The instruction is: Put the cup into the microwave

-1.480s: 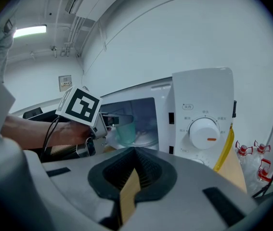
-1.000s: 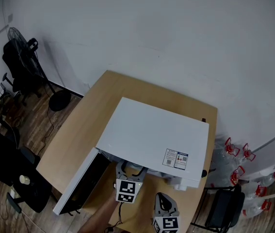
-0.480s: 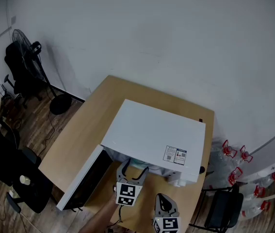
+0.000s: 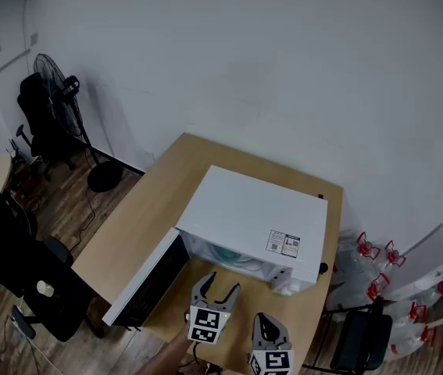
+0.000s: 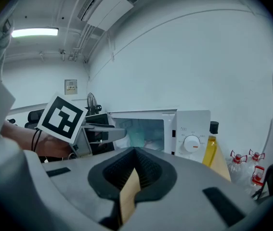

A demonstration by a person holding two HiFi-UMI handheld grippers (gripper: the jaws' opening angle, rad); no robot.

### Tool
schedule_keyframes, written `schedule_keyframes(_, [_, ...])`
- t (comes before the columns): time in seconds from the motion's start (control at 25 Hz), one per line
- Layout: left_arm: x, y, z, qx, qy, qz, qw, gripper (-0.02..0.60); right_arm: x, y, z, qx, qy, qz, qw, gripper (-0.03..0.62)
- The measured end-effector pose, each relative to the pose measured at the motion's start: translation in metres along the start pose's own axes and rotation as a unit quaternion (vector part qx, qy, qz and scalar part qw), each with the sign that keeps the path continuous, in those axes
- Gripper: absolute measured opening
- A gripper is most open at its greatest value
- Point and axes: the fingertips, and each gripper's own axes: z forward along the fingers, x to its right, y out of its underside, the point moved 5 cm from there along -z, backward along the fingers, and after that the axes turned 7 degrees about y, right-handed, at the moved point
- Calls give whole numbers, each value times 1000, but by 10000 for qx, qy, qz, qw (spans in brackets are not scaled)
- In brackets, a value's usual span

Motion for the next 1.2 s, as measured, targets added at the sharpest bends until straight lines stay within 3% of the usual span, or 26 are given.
schedule_keyframes(0.64, [69, 20, -121, -4, -215, -3, 9998, 150, -22, 2, -85, 393, -231, -183, 9988, 17])
schedule_keyframes(1.2, [147, 50, -221, 121, -250, 42, 9996, 63, -45, 31, -175, 653, -447, -272, 9965, 17])
